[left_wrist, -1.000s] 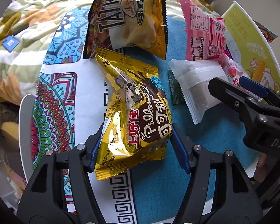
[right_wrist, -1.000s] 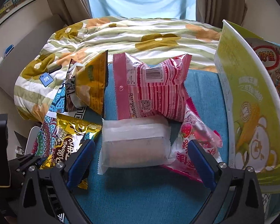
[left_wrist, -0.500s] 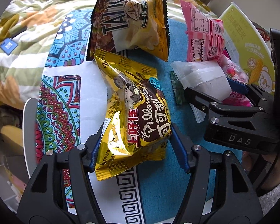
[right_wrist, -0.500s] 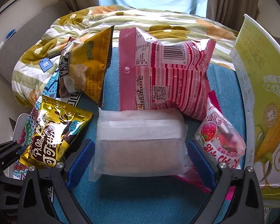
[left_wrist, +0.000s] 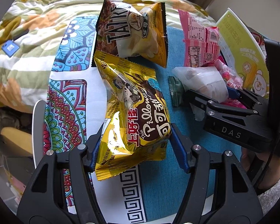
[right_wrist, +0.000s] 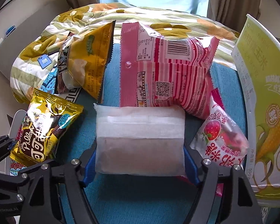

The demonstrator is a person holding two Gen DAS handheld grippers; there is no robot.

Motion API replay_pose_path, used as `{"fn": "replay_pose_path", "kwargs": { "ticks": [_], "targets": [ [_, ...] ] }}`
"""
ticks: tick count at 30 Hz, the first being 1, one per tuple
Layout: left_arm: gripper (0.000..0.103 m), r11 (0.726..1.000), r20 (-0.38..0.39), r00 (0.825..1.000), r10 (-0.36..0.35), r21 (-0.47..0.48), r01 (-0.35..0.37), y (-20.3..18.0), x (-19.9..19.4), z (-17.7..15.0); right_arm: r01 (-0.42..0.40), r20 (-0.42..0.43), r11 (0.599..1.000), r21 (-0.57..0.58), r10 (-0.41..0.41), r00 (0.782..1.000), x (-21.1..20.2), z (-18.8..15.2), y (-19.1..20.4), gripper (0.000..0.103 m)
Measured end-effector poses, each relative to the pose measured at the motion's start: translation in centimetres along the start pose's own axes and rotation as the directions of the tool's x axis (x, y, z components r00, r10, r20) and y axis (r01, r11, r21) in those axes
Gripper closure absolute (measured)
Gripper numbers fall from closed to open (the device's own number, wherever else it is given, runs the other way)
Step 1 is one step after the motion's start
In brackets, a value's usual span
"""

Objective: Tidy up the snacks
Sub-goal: 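Grasp the gold Pillow bag with the left tool while the right tool grasps the white packet, then carry both packages into the cardboard box and open both tools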

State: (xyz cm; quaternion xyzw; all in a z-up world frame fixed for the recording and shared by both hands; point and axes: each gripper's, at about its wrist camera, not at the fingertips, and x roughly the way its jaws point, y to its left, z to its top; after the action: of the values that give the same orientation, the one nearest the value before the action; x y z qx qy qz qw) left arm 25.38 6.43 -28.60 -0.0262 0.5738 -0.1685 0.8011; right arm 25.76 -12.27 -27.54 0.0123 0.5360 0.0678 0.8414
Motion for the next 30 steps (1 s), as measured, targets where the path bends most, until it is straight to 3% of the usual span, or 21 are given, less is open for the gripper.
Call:
{"fn": "replay_pose_path", "kwargs": {
  "ticks": [9,17,23,30],
  "targets": [
    [0.043,1.000,0.042,0.999,0.010,0.017,-0.011,-1.1,-3.1,0.3,-0.036,0.034,0.999,0.040,0.034,0.999,-2.4,-0.2,0.2,0.033],
    [0.043,0.995,0.129,0.992,-0.011,0.096,-0.002,-3.7,-8.4,2.9,-0.044,0.116,0.997,0.068,0.036,0.993,-8.4,0.6,0.3,0.033],
    [0.043,0.983,0.209,0.976,-0.067,0.183,0.028,-9.4,-11.4,6.3,-0.018,0.204,0.989,0.146,-0.012,0.979,-14.8,0.6,-2.6,0.033],
    [0.043,0.958,0.232,0.957,-0.173,0.265,0.109,-19.6,-12.4,8.2,0.042,0.278,0.972,0.233,-0.108,0.955,-21.1,-0.4,-10.1,0.033]
  ]
}}
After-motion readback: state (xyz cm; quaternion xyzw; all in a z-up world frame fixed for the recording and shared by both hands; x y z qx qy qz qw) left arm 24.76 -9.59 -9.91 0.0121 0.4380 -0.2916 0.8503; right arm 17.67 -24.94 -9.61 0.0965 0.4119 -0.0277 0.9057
